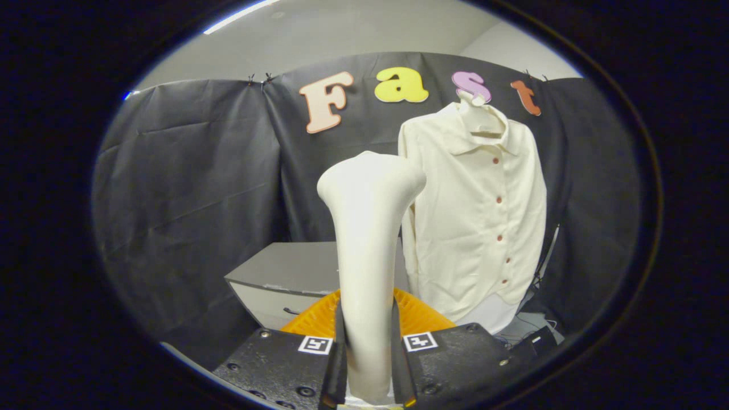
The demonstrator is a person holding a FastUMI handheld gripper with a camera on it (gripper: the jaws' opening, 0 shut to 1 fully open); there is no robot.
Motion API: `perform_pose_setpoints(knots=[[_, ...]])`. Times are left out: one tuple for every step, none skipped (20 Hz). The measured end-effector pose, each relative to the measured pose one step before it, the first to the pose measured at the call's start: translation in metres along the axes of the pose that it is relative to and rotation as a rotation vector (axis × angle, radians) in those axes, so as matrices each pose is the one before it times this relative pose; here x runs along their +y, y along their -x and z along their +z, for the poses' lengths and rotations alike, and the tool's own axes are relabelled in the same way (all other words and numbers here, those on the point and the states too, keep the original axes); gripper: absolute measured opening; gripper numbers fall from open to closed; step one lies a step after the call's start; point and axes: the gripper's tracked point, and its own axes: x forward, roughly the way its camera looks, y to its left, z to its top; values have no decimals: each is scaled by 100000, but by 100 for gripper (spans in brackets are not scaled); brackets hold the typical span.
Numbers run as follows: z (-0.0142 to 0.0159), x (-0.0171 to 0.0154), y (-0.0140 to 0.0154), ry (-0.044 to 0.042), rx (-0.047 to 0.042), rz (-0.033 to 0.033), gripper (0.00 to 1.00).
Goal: Iron the clothes twice with a garment steamer, once on the left side and once on the right side.
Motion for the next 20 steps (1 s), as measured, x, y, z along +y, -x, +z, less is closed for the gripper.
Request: perform_pose_setpoints(knots=[[330, -599, 839, 669, -1155, -464, 31], [404, -599, 676, 763, -903, -785, 31], [243, -775, 577, 49, -890, -897, 31], [260, -836, 340, -471, -484, -1198, 31], [209, -800, 141, -531, -454, -1231, 31], [218, -803, 18, -693, -152, -1027, 31], [332, -696, -250, -858, -666, -928, 31], [113, -677, -543, -638, 415, -839, 31], [105, -506, -745, -645, 279, -457, 31], [108, -425, -870, -597, 173, -218, 31], [110, -398, -1219, -663, 756, -172, 31], [53, -184, -888, -342, 594, 153, 31], [197, -76, -1066, -966, 82, 603, 31], [226, 227, -1140, -223, 223, 640, 31], [216, -43, -1131, -142, -458, 332, 31], [133, -33, -1065, -33, -80, 408, 31], [134, -111, -1047, -177, -316, 124, 31], [186, -379, -1034, 61, -262, -355, 31], [55, -492, -1055, -285, 210, -647, 31], [288, -747, -970, -774, 121, -1252, 31]])
